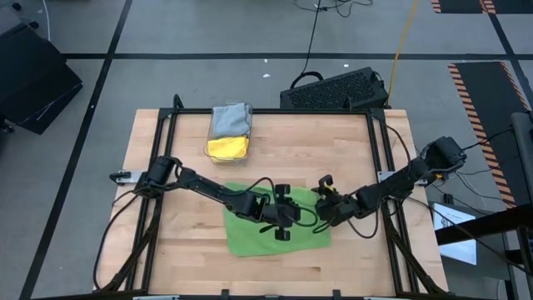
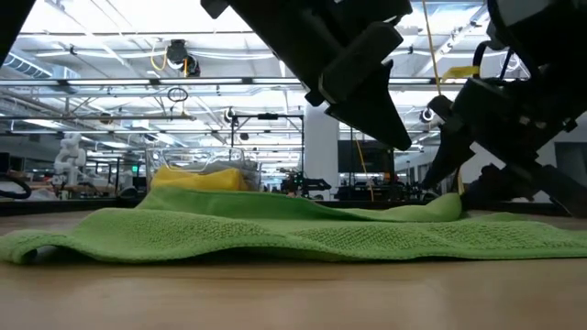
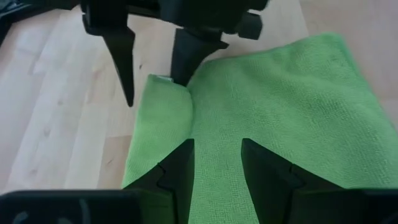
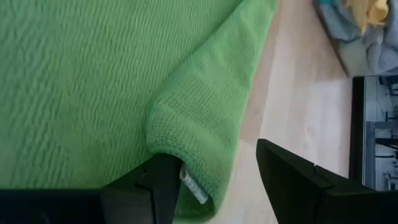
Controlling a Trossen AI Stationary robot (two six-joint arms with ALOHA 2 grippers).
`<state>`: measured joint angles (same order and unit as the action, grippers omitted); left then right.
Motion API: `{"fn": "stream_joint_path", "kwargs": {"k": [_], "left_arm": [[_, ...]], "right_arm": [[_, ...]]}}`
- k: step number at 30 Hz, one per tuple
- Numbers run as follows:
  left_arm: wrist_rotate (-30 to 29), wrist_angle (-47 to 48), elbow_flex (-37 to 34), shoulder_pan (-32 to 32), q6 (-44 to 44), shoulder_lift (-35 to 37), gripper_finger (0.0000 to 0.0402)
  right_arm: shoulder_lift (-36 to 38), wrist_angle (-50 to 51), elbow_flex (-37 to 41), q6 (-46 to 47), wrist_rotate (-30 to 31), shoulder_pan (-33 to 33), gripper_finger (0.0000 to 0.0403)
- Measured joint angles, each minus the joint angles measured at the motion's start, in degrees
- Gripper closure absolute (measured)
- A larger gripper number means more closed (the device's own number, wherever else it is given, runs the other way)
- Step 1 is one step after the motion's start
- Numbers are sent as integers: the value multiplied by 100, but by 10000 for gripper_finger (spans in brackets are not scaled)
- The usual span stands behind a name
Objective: Fold microfiber towels
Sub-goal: Fold the green towel on the table
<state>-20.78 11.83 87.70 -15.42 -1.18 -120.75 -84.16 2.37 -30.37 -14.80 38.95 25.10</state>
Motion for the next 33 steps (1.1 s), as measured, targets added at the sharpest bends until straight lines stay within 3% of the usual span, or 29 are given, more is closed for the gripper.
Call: {"fn": "stream_joint_path", "kwargs": {"k": [7,11,16,18,23,29,33], "left_arm": [[-141,-38,0,42,-14,0,266],[-325,-166,0,100,-133,0,266],[-325,-323,0,136,-172,0,266],[-325,-374,0,131,-213,0,266],[-427,-414,0,-17,-57,0,266],[-1137,-605,0,-402,-380,0,263],[-1333,-615,0,-453,-341,0,232]], "right_arm": [[90,-91,0,265,-85,0,224],[88,-88,0,562,-482,-2,279],[89,-102,0,681,-604,-2,374],[90,-137,0,685,-606,-2,395],[251,-302,2,1138,-623,-1,391],[710,-430,2,1844,-626,152,398],[958,-444,2,2194,-626,315,398]]}}
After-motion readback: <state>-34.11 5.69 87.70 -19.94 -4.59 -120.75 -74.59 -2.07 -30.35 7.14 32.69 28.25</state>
